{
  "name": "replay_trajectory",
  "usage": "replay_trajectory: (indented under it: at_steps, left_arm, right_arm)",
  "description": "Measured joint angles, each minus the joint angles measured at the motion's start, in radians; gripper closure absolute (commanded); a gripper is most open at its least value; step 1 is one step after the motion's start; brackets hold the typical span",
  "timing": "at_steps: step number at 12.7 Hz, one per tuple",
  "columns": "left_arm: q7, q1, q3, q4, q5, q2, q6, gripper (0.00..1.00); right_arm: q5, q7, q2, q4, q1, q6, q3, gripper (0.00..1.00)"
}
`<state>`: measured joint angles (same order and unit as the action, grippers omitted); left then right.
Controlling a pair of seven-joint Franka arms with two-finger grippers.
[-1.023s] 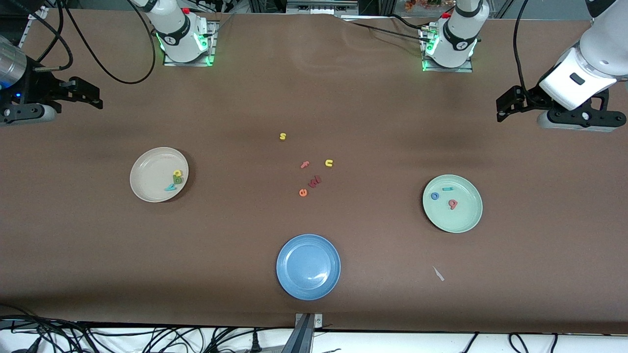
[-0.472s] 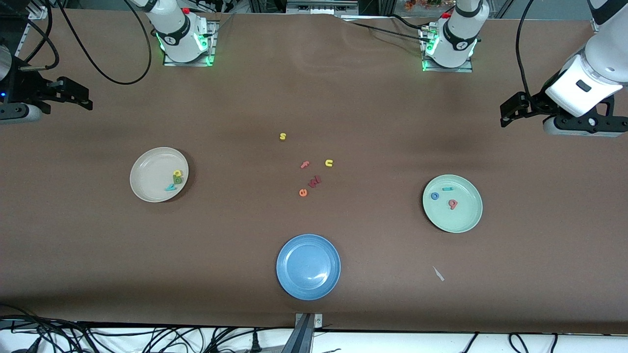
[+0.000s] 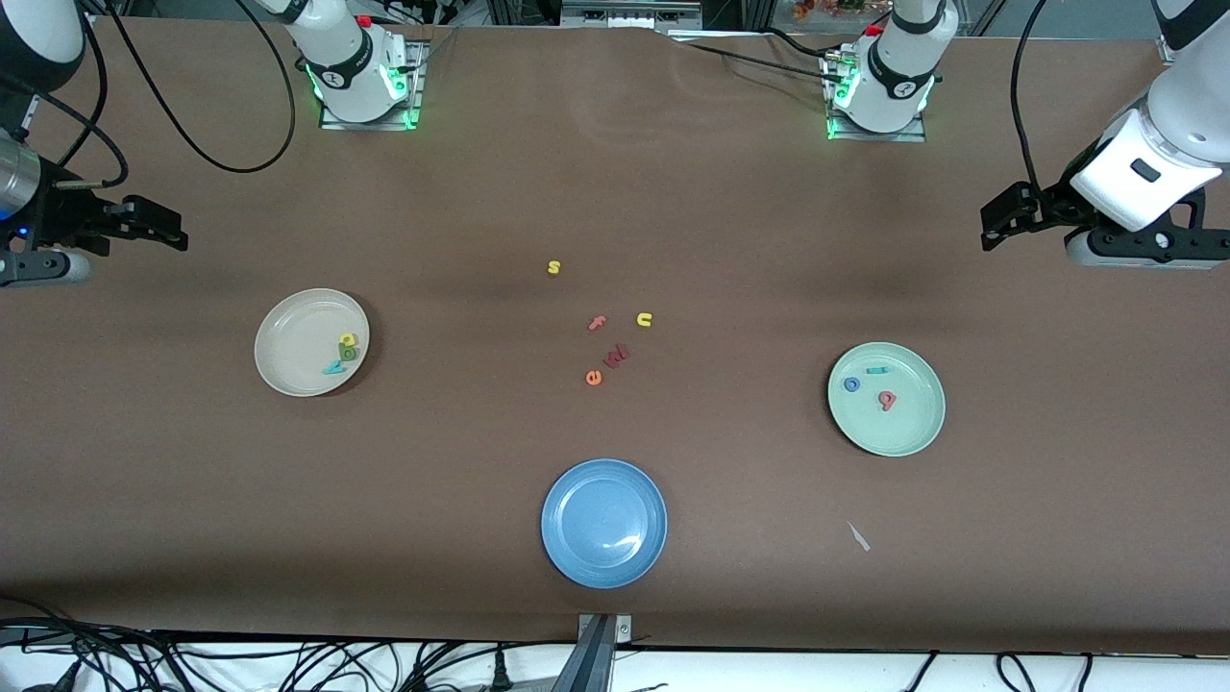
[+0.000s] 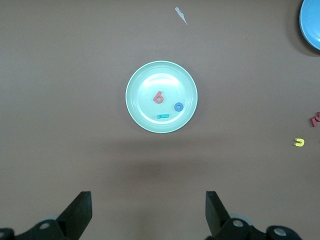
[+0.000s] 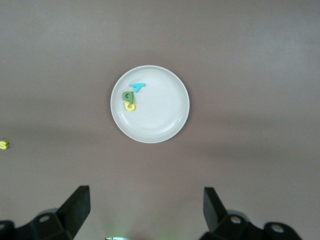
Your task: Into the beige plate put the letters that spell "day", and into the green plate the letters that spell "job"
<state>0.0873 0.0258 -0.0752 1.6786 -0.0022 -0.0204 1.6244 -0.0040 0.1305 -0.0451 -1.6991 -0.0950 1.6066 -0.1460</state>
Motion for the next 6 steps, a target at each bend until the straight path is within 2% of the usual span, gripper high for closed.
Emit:
replay_trajectory:
  at_steps: [6]
  left_arm:
    - [0.001, -0.003, 0.001, 0.0, 0.0, 0.0, 0.0, 0.0]
  right_arm:
    - [-0.002, 0.0, 0.004, 0.002, -0.005, -0.005, 0.002, 0.0]
